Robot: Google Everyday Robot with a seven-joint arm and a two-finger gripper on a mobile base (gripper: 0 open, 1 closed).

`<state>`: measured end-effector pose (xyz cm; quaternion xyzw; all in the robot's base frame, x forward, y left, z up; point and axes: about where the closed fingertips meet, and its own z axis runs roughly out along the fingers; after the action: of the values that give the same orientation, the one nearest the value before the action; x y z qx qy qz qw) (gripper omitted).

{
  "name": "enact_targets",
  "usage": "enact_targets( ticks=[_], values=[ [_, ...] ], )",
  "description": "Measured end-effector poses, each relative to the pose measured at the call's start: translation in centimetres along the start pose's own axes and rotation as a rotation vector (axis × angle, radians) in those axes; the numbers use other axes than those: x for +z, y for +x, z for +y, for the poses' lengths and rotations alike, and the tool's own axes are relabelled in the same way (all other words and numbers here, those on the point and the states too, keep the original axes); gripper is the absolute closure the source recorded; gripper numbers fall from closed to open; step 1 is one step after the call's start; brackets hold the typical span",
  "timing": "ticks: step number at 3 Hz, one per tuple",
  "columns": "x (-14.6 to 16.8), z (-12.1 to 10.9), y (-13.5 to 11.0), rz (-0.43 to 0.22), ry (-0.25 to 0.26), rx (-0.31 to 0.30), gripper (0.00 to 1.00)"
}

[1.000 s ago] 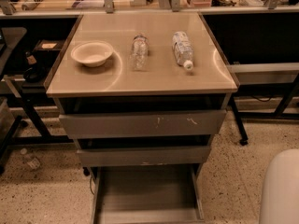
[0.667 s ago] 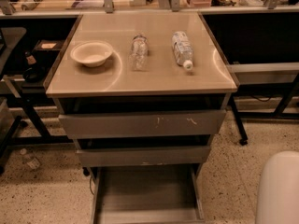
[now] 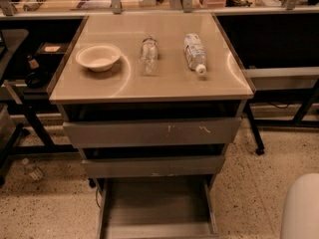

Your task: Close bottom drawer

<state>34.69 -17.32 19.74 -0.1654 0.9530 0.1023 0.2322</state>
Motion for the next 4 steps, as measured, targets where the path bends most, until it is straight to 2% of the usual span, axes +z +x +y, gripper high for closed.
enact_targets(
  ticks=[2, 4],
  values=[
    [1.9, -0.2, -1.6, -0.053, 0.017, 0.012, 1.0],
    [5.1, 0.5, -4.8, -0.102, -0.021, -0.002, 1.0]
  ],
)
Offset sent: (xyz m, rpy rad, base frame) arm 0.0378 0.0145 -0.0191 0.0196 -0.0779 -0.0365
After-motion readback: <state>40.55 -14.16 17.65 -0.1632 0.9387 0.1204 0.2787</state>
